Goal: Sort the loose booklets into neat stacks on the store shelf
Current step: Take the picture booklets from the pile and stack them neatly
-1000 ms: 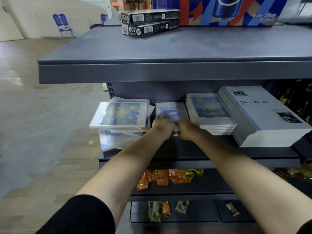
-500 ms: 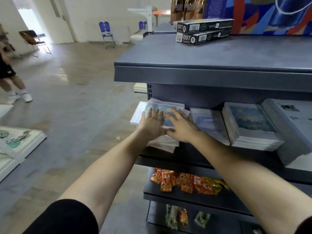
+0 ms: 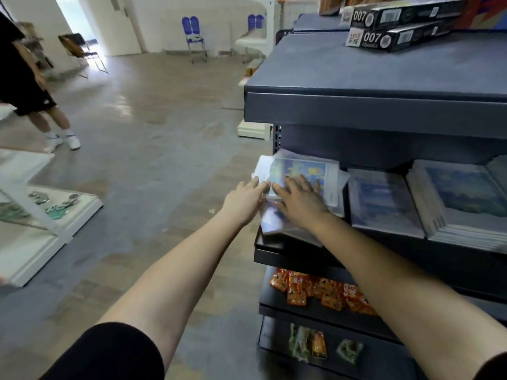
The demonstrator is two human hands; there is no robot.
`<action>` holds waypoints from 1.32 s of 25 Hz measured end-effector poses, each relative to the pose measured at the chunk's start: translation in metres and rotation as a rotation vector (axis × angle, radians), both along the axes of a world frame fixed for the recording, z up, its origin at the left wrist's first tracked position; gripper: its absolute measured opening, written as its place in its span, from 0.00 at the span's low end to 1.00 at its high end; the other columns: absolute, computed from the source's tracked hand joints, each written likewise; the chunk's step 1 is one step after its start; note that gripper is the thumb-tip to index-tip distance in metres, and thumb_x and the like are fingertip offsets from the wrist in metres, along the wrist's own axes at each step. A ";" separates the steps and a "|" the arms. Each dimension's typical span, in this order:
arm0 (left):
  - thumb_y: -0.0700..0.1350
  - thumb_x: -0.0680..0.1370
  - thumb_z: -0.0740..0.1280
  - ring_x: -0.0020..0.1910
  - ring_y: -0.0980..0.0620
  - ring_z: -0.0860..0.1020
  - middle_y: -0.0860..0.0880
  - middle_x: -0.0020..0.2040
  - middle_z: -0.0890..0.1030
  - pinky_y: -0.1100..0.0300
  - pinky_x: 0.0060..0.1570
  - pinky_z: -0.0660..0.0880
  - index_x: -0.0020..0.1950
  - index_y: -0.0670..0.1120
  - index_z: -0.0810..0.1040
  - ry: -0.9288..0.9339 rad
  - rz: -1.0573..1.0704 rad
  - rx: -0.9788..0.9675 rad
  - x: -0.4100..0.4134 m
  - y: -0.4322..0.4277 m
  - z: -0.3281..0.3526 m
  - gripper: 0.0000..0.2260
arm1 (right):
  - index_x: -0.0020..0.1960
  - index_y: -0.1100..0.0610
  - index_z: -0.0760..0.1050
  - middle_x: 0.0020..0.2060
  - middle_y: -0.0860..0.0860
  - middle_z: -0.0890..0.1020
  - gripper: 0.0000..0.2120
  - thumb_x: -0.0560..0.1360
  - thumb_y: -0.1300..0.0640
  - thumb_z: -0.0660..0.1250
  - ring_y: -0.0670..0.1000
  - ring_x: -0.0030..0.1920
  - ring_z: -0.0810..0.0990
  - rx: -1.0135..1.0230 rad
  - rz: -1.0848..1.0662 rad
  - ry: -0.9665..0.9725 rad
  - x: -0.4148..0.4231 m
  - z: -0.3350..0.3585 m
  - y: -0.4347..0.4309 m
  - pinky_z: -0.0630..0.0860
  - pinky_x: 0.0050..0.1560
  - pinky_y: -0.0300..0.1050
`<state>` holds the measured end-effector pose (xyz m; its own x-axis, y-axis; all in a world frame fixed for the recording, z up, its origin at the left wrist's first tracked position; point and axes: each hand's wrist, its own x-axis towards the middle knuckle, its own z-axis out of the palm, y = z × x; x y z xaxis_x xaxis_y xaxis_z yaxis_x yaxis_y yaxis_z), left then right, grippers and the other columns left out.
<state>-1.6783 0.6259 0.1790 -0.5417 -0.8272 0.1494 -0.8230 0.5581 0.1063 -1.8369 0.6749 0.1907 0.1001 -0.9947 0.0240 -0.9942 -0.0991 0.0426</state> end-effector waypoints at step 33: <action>0.49 0.72 0.68 0.39 0.44 0.78 0.46 0.41 0.79 0.57 0.33 0.75 0.55 0.41 0.78 -0.104 -0.297 -0.385 0.007 0.044 -0.009 0.16 | 0.67 0.39 0.67 0.73 0.53 0.63 0.24 0.71 0.43 0.60 0.63 0.71 0.58 -0.187 0.273 -0.286 -0.080 -0.023 0.071 0.56 0.69 0.65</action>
